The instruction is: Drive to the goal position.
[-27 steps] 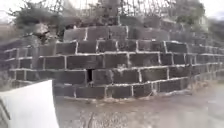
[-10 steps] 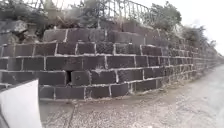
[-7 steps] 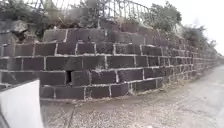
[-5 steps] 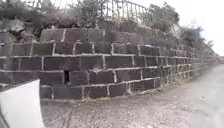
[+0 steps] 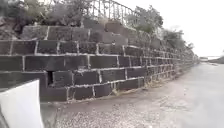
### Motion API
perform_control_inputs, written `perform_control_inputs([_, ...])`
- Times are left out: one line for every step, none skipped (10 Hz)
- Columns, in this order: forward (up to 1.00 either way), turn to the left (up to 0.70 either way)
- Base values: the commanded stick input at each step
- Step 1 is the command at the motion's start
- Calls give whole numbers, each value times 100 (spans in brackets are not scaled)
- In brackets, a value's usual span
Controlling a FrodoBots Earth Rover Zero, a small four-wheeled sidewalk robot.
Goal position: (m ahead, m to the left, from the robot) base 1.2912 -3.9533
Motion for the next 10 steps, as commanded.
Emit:
perform_control_inputs([0, -44])
perform_control_inputs([0, -45])
perform_control_inputs([0, -45])
perform_control_inputs([0, -45])
perform_control_inputs([0, -45])
perform_control_inputs([0, -45])
perform_control_inputs([0, -45])
perform_control_inputs([0, -30])
perform_control_inputs([0, -13])
perform_control_inputs([0, -3])
